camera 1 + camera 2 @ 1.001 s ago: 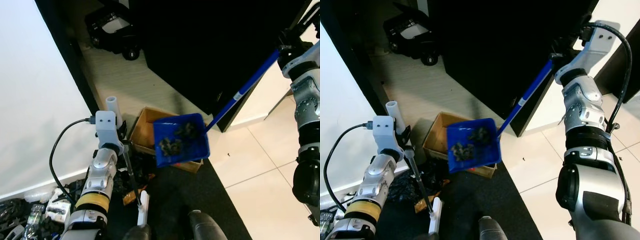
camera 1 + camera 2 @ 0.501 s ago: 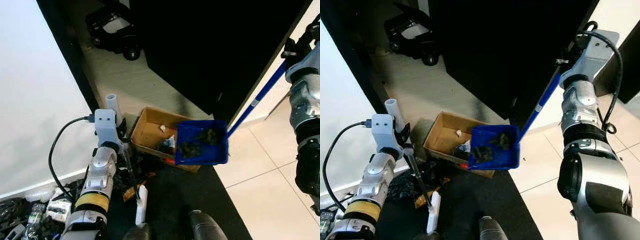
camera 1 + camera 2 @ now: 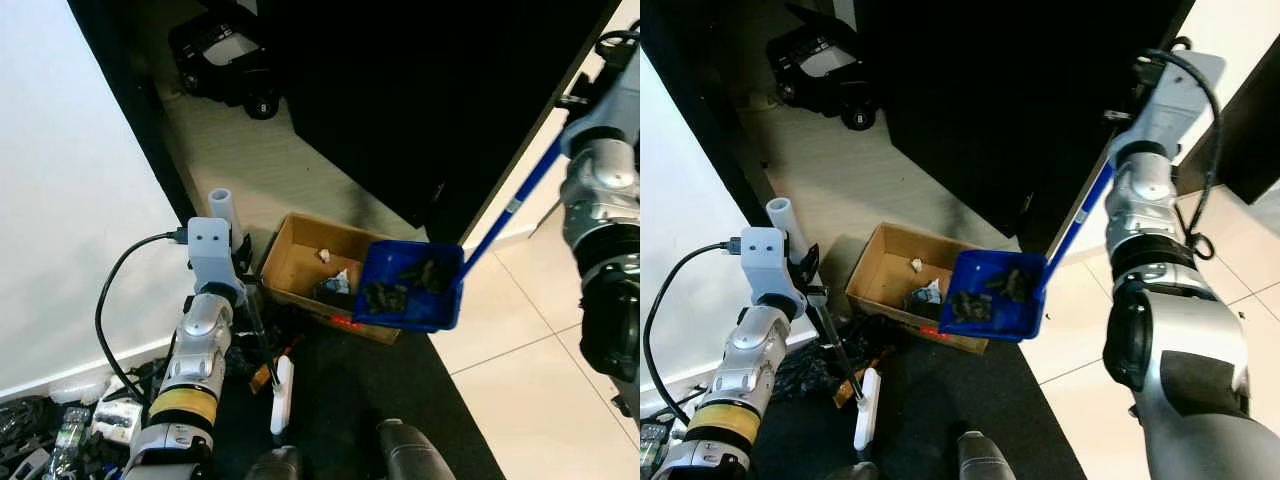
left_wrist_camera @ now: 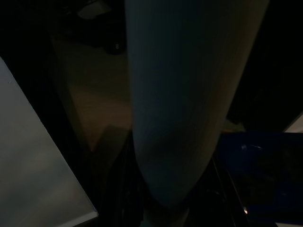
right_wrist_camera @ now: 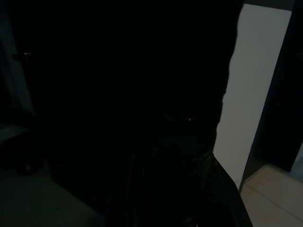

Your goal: Sweep floor

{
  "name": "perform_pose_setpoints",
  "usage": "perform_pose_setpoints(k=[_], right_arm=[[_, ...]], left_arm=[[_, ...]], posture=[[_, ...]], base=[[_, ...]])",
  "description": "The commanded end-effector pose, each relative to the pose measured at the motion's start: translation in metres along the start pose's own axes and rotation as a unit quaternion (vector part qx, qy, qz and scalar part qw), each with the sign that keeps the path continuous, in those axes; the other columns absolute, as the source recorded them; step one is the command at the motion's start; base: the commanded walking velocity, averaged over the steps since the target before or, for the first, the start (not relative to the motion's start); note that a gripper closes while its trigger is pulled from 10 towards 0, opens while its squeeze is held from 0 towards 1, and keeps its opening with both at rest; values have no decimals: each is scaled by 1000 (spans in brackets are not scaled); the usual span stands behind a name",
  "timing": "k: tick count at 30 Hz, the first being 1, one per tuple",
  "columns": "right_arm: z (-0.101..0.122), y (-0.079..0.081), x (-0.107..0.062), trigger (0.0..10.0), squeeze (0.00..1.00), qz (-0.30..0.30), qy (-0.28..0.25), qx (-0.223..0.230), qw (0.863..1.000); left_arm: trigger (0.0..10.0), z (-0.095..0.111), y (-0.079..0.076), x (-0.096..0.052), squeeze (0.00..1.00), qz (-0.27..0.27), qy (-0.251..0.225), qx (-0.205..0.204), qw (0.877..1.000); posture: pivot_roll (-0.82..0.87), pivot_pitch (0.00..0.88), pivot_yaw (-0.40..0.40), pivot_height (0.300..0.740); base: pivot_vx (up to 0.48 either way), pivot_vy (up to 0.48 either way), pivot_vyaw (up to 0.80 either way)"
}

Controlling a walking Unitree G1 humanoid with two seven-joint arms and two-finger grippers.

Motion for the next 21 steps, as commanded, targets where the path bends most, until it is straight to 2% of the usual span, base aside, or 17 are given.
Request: perform_pose_setpoints(k=[1, 3, 4, 9, 21], right_arm=[[17, 3, 3, 10000, 0, -11, -34, -4, 999], [23, 18, 0, 10000, 0, -6, -49, -13, 999], [23, 18, 0, 10000, 0, -6, -49, -13, 999], [32, 44, -6, 10000, 0, 6, -82, -37, 996], [35, 69, -19, 10000, 0, -11, -107, -77, 991]], left_arm=[[10000, 5, -2, 0, 0, -4, -9, 6, 1000], [10000, 6, -3, 0, 0, -4, -10, 5, 1000], [10000, 6, -3, 0, 0, -4, -10, 5, 1000], [10000, 6, -3, 0, 0, -4, -10, 4, 1000], [10000, 5, -3, -2, 0, -3, -10, 3, 1000]], posture=[[9, 127, -42, 740], [11, 130, -43, 740], [11, 130, -43, 740], [10, 132, -44, 740], [10, 136, -49, 740]], base=[[0, 0, 0], [0, 0, 0], [0, 0, 0], [0, 0, 0], [0, 0, 0]])
Point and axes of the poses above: a point about 5 cm out from each wrist's last joint towards the gripper, its own x axis pointing out of the wrist towards the gripper, its own z axis along the axis of the wrist's last joint, y = z × x, the point moved 4 cm from there along x, pointing out of the wrist towards the gripper, and after that the axes turned 12 degrees about -x, right-handed, at the moved point
